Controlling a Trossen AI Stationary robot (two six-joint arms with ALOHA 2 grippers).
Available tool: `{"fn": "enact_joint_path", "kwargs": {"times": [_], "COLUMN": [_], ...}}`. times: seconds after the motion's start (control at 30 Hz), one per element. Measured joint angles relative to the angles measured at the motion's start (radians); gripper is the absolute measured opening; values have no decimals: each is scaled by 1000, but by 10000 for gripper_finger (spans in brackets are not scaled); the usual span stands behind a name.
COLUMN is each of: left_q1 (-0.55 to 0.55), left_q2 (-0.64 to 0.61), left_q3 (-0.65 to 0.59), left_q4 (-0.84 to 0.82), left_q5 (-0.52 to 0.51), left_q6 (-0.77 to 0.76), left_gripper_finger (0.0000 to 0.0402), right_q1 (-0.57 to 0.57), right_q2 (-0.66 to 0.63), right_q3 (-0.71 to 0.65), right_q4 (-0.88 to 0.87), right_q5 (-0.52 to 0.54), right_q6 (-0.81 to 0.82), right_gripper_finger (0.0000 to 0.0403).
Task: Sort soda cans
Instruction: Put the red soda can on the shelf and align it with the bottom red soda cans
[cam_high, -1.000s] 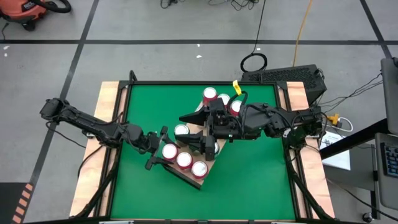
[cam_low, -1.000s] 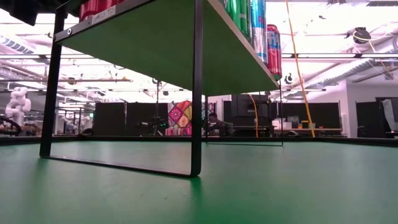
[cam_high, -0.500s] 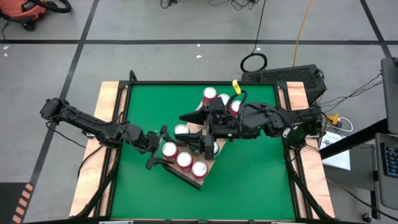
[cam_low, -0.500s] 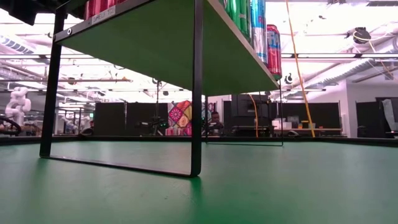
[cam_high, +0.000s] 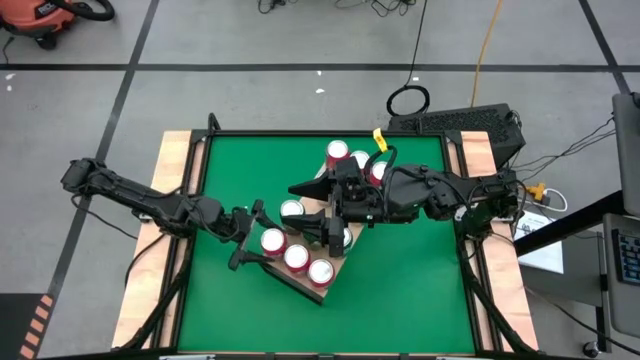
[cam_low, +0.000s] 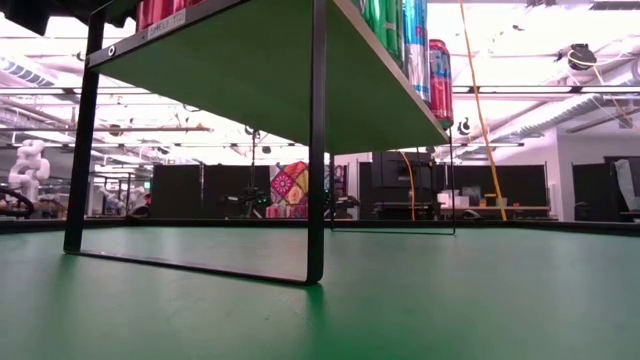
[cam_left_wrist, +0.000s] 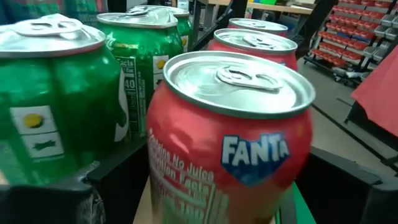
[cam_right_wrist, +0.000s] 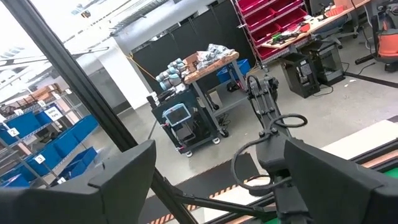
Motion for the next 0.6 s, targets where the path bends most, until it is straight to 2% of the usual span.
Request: {"fn": "enact_joint_path", "kwargs": {"times": [0.23,0.4,0.6], "left_q1": [0,0,0], "left_q2": [-121,-202,-278], "left_q3": [0,0,0], "left_q4": [-183,-311,-428], "left_q5": [-4,-10,-3], "left_q6": [-62,-137,-152], "left_gripper_finger": [366,363,332], "right_q1": [-1,4,29], "right_q2": [0,0,1], "right_q3": [0,0,0], "right_q4": [-41,-144,-203], "right_q5": [0,0,-2], "right_q6": [-3,38,41], "right_gripper_finger": [343,343,343]}}
